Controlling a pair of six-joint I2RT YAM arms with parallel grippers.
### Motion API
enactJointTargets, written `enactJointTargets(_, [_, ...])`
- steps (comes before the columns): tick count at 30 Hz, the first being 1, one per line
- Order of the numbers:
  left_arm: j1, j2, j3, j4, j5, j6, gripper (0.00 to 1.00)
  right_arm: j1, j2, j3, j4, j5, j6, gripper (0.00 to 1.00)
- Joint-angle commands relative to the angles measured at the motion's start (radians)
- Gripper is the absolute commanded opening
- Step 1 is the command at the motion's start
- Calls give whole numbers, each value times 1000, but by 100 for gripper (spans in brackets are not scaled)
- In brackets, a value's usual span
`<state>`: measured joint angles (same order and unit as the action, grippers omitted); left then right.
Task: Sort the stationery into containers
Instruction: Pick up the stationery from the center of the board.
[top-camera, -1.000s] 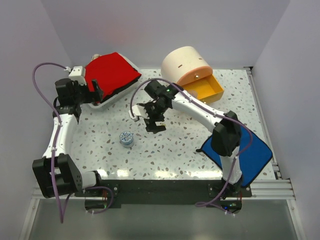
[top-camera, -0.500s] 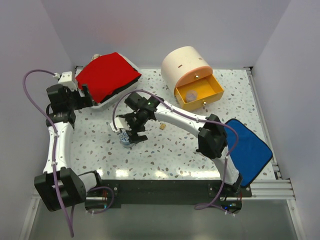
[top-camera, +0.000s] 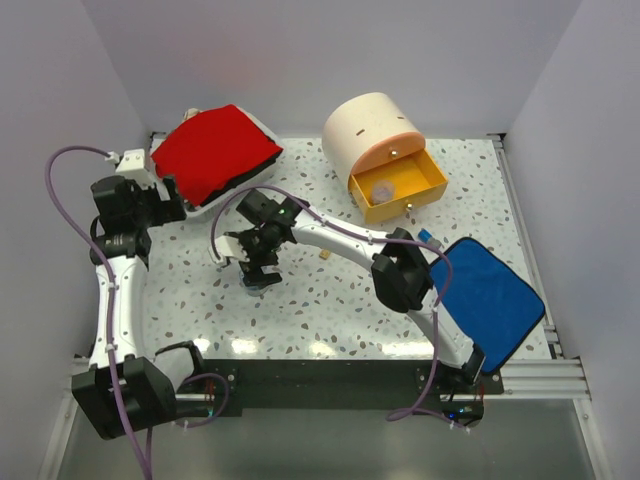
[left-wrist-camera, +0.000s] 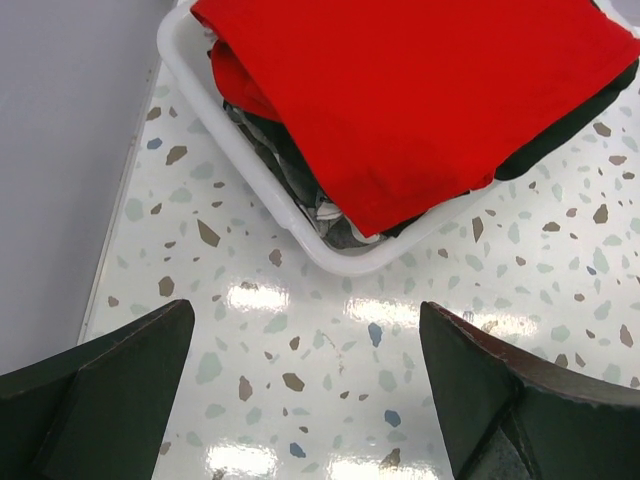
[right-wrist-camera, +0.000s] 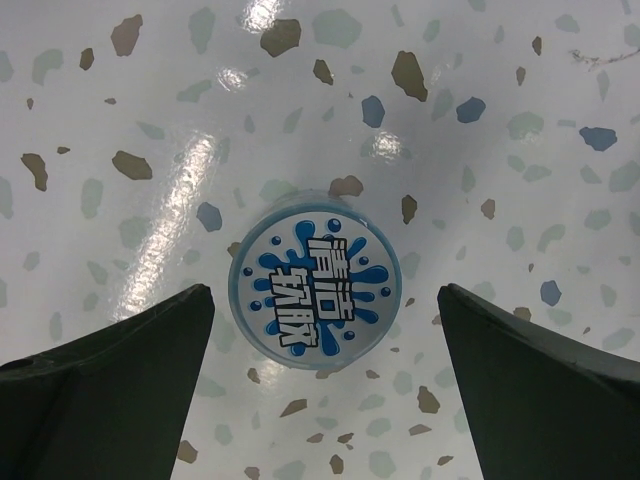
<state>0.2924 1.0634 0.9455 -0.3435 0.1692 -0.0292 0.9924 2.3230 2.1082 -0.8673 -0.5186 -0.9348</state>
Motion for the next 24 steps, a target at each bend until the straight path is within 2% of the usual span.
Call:
enactJointTargets(1, [4, -14, -11, -3, 10, 0, 100, 11, -5, 19, -16, 14, 14, 97])
enactJointTargets(6, [5, -8, -17, 0, 24, -5, 100, 14, -5, 0, 4, 11, 43, 90])
enactJointTargets(9, [5, -6, -17, 5, 33, -12, 100, 12, -5, 1, 10, 3, 59, 78])
enactJointTargets(14, [5, -6, -25, 18, 59, -26, 100, 12, 1, -8, 7, 9, 68, 75])
enactJointTargets(18, [8, -14, -22, 18, 70, -31, 100, 12, 12, -8, -15, 23, 70, 81])
enactJointTargets(24, [14, -28, -22, 6, 76, -29, 100, 12, 6, -57, 36, 58, 85, 82])
